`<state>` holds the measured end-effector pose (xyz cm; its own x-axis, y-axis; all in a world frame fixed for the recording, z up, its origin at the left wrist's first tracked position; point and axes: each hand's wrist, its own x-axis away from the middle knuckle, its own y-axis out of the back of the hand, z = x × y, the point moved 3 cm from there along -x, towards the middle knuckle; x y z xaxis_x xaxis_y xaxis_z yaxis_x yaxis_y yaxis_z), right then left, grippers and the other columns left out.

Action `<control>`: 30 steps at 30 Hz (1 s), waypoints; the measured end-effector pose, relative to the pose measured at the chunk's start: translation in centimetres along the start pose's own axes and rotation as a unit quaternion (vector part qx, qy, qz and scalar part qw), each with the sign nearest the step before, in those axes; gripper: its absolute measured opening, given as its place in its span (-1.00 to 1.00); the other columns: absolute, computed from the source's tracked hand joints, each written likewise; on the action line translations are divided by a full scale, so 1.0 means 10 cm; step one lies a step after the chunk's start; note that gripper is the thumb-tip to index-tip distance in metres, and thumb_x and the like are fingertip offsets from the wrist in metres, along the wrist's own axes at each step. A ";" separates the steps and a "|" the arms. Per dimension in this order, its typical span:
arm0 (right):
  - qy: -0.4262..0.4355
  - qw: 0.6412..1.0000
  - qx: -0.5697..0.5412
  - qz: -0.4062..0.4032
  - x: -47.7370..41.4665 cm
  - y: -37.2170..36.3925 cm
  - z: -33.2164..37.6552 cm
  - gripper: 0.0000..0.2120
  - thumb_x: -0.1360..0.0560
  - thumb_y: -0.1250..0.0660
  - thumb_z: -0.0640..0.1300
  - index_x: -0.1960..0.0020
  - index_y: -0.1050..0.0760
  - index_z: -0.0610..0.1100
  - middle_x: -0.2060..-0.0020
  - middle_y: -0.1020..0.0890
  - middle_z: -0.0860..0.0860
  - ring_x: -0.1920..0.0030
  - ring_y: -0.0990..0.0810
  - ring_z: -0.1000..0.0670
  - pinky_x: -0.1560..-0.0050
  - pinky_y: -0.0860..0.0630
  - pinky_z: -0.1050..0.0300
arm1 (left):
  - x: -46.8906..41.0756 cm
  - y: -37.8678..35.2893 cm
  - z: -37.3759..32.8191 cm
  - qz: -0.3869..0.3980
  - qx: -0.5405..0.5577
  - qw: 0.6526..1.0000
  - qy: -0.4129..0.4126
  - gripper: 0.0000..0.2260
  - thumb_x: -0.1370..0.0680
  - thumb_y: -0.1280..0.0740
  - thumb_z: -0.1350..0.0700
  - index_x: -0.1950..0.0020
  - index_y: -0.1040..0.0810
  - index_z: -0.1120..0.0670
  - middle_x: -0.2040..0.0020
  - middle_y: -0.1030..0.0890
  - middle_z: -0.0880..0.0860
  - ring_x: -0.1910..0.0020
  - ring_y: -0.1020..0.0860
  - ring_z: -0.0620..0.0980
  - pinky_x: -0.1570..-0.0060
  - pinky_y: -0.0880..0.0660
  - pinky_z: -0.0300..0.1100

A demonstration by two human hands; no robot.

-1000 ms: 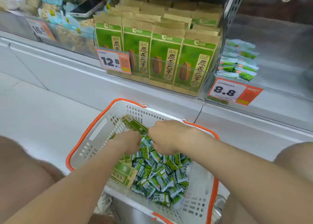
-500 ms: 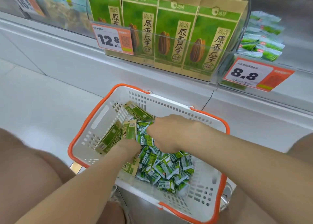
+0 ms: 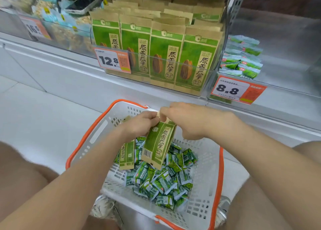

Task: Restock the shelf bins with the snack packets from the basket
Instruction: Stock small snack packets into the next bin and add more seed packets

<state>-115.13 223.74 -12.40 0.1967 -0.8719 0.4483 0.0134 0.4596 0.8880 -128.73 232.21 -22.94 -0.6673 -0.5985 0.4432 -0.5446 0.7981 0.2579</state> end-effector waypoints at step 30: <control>-0.040 0.738 -0.262 -0.621 0.98 1.01 -0.48 -0.69 -0.50 -0.52 0.00 -0.20 -0.57 -0.02 0.05 -0.69 0.21 0.04 -0.68 0.13 -0.02 -0.63 -0.05 | 0.47 0.10 -1.36 -0.317 -0.013 0.885 -0.341 -0.51 -0.76 -0.13 -0.15 -0.01 -0.62 0.22 0.15 -0.64 0.21 0.14 -0.58 0.19 0.05 -0.57 0.12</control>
<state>-108.39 220.65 0.45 -0.3448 -0.6734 -0.6539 0.5159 -0.7179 0.4673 -125.50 231.14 -8.90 -0.3877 -0.8220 -0.4172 -0.9135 0.2820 0.2933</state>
